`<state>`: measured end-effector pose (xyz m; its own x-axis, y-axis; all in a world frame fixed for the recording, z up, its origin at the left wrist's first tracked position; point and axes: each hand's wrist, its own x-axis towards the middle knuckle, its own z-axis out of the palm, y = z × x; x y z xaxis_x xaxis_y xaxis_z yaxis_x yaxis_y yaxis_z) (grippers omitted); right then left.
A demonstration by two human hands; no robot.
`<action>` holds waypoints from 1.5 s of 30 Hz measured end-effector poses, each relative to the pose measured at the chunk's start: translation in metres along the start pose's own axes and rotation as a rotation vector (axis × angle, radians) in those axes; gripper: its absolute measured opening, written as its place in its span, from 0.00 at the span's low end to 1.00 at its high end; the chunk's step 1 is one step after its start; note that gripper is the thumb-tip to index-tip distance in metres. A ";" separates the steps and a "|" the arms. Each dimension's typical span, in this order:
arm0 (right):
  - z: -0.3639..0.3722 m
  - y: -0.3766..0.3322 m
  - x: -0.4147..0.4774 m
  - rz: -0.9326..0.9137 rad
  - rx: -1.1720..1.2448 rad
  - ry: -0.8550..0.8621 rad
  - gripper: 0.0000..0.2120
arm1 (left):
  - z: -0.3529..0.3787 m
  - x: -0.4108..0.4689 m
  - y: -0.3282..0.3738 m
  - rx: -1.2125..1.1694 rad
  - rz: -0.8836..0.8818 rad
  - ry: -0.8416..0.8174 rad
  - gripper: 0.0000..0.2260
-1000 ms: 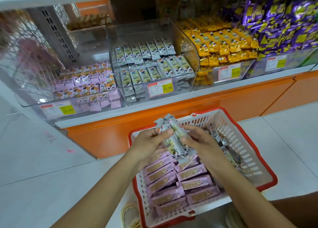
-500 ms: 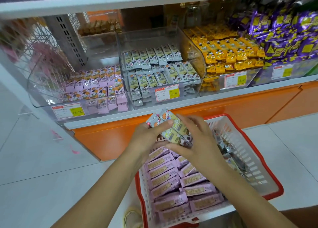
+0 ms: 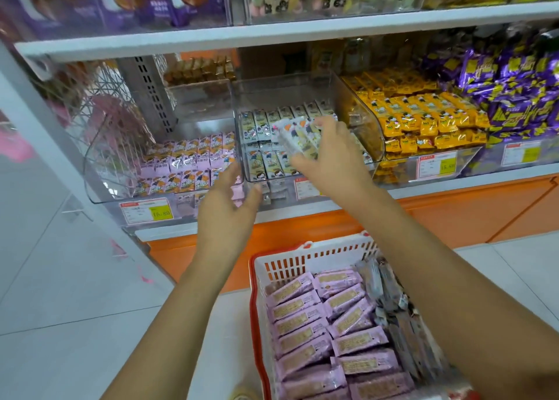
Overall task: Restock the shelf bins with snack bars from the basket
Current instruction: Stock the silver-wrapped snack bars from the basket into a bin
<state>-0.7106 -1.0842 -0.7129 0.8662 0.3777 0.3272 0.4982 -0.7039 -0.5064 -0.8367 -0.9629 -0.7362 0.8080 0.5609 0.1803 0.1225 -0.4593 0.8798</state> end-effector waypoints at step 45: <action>0.084 0.212 -0.176 0.480 -0.309 -0.466 0.22 | 0.082 -0.050 -0.090 0.953 -0.246 -1.171 0.18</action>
<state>-0.7541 -1.2497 -0.9449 0.9472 0.1534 -0.2815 0.0859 -0.9674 -0.2382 -0.8407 -1.0061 -0.8606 0.6438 0.0549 -0.7633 0.2608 -0.9535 0.1514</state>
